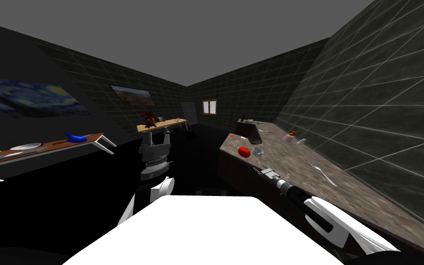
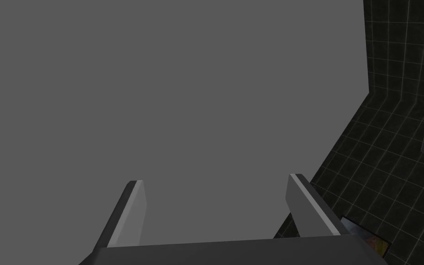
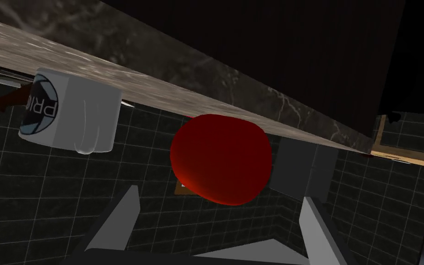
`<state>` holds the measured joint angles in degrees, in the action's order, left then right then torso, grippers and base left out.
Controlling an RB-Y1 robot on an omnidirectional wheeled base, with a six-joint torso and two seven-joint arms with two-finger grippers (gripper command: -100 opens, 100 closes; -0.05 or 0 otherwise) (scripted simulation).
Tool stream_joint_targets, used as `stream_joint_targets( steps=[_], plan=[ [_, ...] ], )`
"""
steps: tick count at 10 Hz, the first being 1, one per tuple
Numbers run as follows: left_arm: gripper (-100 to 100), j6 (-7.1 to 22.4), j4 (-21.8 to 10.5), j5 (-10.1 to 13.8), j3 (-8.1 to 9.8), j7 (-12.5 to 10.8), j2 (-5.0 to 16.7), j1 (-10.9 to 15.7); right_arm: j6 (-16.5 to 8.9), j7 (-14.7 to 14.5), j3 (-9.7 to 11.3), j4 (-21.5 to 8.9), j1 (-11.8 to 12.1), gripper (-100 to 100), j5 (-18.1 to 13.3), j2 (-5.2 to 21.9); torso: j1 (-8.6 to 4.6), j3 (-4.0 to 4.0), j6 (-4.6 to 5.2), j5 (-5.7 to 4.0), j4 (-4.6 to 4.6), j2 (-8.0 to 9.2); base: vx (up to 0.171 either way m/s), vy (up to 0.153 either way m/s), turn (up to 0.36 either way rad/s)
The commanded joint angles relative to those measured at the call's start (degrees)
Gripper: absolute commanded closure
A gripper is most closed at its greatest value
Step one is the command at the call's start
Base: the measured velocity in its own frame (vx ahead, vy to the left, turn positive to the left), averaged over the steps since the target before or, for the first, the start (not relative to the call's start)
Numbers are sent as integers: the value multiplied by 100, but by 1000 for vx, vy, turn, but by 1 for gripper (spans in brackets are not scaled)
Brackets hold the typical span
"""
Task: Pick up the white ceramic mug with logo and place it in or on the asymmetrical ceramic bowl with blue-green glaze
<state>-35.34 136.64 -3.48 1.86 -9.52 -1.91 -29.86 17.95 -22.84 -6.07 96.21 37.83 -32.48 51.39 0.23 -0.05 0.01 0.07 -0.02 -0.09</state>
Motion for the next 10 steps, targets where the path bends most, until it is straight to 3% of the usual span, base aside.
stream_joint_targets(
  steps=[1,2,4,5,10],
  plan=[
    [0,0,0,0,0,0,0,0,-33,-191,-43,-284,89,-100,-224,286,0,0,0,0,0,0,65,80,163],
    [0,0,0,0,0,0,0,0,-33,-191,-43,-284,89,-100,-224,348,2,-2,0,1,-1,-3,42,58,62],
    [0,0,0,0,0,0,0,0,-65,-439,-68,-682,118,-100,-515,680,-5,3,1,-1,1,6,51,55,120],
    [0,0,0,0,0,0,0,0,-65,-439,-68,-682,118,-100,-515,726,-6,0,0,0,0,-1,53,46,57],
    [0,0,0,0,0,0,0,0,-84,-954,-113,-1458,87,-100,-1093,1555,-8,2,2,0,1,4,43,51,111]
  ],
)
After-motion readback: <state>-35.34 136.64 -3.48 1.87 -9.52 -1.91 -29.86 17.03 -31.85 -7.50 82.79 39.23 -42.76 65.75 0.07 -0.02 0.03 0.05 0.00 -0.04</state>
